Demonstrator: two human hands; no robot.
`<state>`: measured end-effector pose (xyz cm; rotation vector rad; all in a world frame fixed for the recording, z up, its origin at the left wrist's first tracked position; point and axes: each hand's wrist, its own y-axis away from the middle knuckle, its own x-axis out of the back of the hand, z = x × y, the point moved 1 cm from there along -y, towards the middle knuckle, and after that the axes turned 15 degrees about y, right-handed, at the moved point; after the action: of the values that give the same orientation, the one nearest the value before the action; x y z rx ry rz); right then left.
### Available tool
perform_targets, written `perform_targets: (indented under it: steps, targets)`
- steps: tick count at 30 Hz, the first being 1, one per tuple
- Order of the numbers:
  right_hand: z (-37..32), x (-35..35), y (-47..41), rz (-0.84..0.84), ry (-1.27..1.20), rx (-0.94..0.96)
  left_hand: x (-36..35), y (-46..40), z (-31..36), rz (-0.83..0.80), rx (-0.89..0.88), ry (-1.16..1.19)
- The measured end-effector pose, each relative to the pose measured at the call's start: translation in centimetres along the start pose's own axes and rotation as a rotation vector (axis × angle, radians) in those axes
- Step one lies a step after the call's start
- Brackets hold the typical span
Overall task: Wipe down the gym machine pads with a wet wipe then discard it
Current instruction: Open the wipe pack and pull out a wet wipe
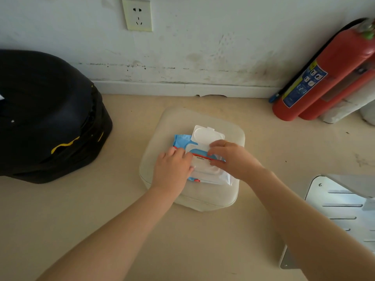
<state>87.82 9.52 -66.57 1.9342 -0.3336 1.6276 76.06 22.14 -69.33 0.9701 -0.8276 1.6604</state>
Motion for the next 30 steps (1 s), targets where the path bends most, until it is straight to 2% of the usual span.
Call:
perform_targets:
  steps: [1,3,6,8,12,16,21,23,26,30]
  targets:
    - [0.3,0.1,0.0,-0.034,0.083,0.026,0.0,-0.2,0.0,0.025,-0.051,-0.109]
    - [0.4,0.2,-0.4,-0.070,0.298,0.099,-0.3,-0.7,-0.2,0.058,-0.138,-0.137]
    - [0.0,0.0,-0.9,0.087,0.643,0.307,-0.2,-1.0,-0.1,-0.035,-0.164,-0.015]
    - [0.0,0.0,-0.8,0.176,0.702,0.348,-0.2,-0.9,-0.1,-0.094,-0.101,0.121]
    - [0.2,-0.3,-0.4,0.259,0.727,0.437,-0.8,-0.7,-0.4,-0.021,-0.040,0.259]
    - [-0.1,0.2,-0.9,0.358,0.563,0.344,-1.5,-1.0,-0.3,0.022,0.061,0.333]
    - [-1.6,-0.4,-1.5,0.370,0.245,-0.031,-1.2,-2.1,1.0,0.078,0.211,0.340]
    - [-1.5,-0.4,-1.2,0.278,0.053,-0.170,-1.0,-2.2,1.1,0.122,0.238,0.364]
    - [-1.3,-1.0,-0.2,0.260,-0.184,-0.187,-0.8,-2.2,0.6,0.198,0.294,0.469]
    - [-2.6,-1.5,-0.2,0.205,-0.043,-0.125,-0.4,-2.2,-0.1,0.208,0.297,0.543]
